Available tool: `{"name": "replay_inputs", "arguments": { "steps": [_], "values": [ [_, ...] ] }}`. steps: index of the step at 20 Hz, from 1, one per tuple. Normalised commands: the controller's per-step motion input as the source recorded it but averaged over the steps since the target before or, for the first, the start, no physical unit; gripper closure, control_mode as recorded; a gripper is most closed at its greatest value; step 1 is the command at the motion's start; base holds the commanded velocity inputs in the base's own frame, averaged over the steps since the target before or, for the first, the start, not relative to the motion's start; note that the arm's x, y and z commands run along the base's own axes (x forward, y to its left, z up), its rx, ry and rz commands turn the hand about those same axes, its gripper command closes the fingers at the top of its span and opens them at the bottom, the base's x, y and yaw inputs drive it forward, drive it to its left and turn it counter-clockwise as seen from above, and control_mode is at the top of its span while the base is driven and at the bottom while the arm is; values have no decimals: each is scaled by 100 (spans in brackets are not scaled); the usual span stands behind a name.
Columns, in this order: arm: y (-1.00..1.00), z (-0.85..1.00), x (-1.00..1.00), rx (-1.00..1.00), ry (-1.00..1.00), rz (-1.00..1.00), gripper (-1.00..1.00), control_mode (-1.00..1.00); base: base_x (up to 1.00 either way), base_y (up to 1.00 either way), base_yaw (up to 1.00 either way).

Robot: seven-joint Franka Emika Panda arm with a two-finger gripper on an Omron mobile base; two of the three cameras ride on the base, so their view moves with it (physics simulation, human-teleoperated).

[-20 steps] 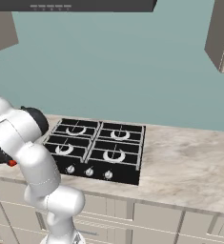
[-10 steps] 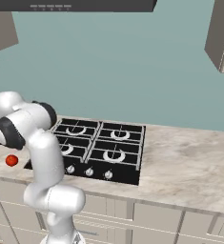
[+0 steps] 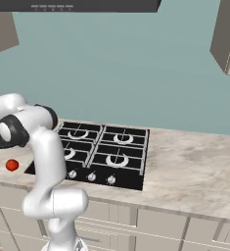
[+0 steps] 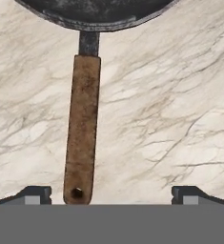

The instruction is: Place the pan on the front right burner on the stove. Then place the tomato and the onion in the pan and turn on the front right burner.

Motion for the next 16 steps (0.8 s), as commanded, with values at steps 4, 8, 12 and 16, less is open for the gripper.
{"name": "replay_inputs", "arguments": {
  "steps": [4, 8, 12, 16],
  "values": [
    [15, -17, 4, -2, 0, -4, -100, -100, 0, 0, 0],
    [4, -21, 8, 0, 0, -1, -100, -100, 0, 0, 0],
    [2, -26, 10, 0, 0, 0, -100, -100, 0, 0, 0],
    [0, -36, 3, 0, 0, 0, -100, -100, 0, 0, 0]
  ]
}}
